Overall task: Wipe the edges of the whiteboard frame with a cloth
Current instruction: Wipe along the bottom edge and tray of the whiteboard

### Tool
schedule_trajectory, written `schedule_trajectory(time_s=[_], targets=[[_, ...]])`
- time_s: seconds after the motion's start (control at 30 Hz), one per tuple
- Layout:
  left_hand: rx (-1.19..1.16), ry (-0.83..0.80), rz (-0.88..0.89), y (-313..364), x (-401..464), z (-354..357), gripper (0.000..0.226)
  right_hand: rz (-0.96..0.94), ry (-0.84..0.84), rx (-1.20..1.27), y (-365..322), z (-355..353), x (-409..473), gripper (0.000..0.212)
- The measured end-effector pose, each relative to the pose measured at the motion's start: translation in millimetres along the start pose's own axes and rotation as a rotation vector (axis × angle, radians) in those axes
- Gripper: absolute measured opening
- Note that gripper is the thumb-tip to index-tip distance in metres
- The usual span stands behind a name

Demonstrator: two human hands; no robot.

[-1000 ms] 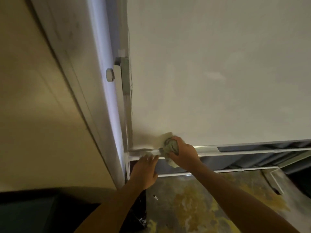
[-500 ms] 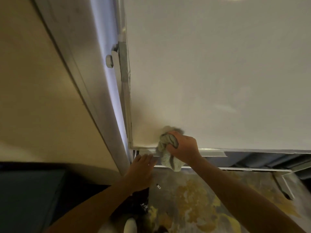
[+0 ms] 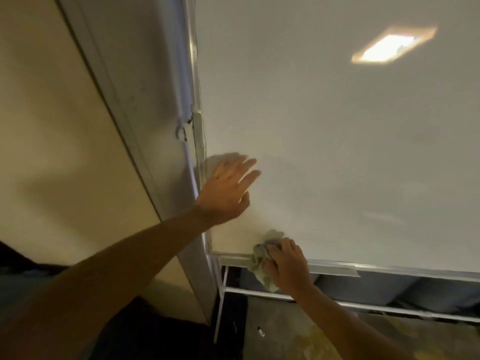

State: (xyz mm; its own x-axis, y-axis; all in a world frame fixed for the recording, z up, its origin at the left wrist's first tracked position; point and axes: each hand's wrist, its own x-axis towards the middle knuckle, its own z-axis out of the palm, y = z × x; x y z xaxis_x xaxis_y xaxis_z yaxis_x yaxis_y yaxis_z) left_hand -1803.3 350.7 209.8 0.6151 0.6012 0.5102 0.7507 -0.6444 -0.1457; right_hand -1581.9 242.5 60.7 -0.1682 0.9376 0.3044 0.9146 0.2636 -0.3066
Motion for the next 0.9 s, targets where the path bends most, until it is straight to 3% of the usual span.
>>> schedule_trajectory(time_s=[0.13, 0.3, 0.6, 0.9], targets=[[0.242, 0.255, 0.071, -48.3, 146.3, -66.8, 0.063, -0.041, -0.064, 0.079, -13.1, 12.3, 4.1, 0.029], [0.351, 0.382, -0.144, -65.8, 263.0, -117.9, 0.074, -0.065, -0.048, 0.041, -32.0, 15.8, 57.7, 0.032], [0.284, 0.475, -0.165, -68.3, 293.5, -87.2, 0.082, -0.132, -0.061, -0.05, -42.5, 43.0, 67.8, 0.025], [0.259, 0.447, -0.197, -78.3, 296.0, -61.9, 0.083, -0.124, -0.172, 0.028, -52.3, 59.6, 44.4, 0.061]])
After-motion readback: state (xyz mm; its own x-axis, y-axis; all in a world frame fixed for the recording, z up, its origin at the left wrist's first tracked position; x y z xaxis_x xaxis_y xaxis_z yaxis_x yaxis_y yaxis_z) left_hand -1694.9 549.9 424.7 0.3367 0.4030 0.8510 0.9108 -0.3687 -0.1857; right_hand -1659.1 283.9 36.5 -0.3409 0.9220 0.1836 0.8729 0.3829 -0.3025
